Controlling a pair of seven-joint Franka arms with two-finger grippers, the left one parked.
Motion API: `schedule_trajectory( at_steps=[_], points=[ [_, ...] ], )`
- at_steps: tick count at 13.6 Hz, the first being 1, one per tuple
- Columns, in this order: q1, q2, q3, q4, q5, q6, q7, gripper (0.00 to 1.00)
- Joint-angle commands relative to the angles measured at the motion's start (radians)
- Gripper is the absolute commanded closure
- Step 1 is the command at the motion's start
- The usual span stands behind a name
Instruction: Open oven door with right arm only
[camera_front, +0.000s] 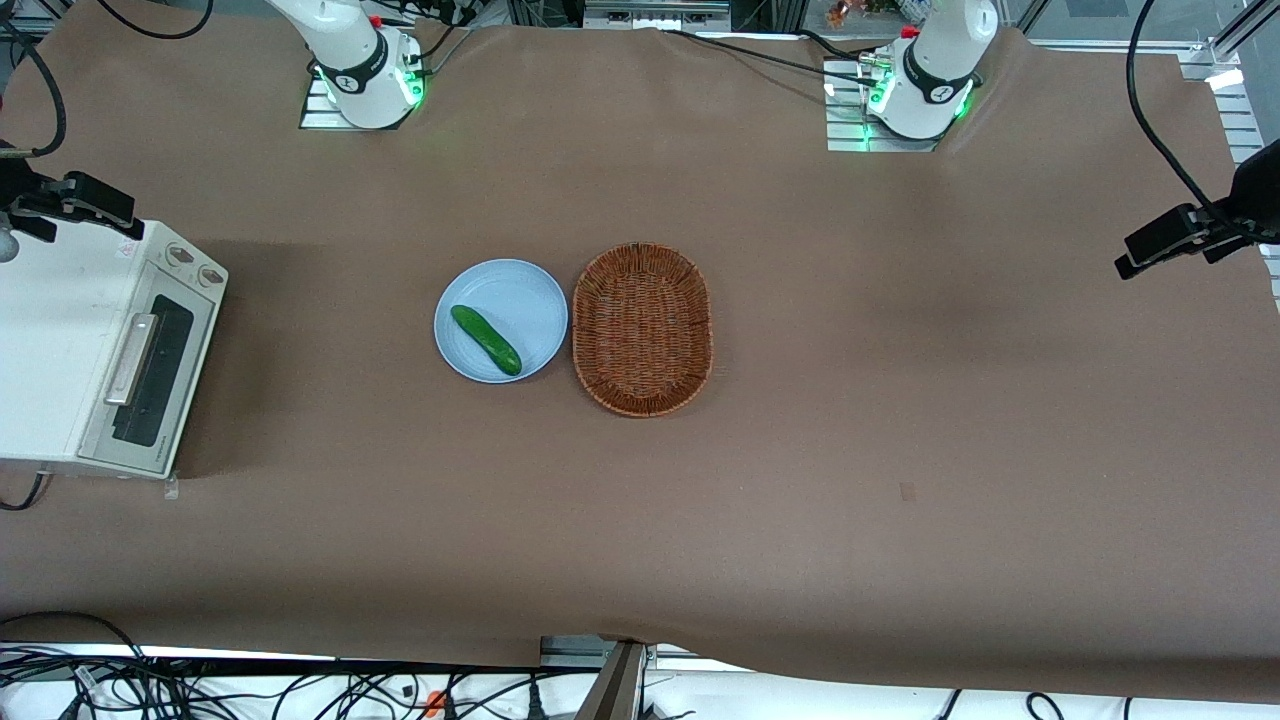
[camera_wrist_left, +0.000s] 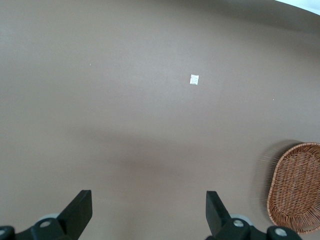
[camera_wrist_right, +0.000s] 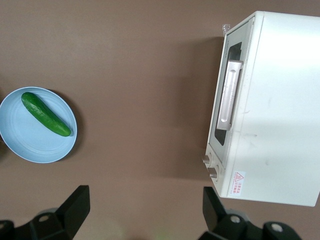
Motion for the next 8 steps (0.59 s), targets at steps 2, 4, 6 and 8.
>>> schedule_trajectory(
  at_steps=[2, 4, 6, 8],
  points=[
    [-0.006, -0.009, 0.006, 0.003, -0.016, 0.015, 0.007, 0.0],
    [-0.004, -0.012, 0.008, 0.003, -0.019, 0.011, 0.008, 0.0],
    [-0.004, -0.015, 0.009, 0.003, -0.02, 0.008, 0.008, 0.0],
    [-0.004, -0.015, 0.006, 0.004, -0.019, 0.008, 0.008, 0.0]
  ],
)
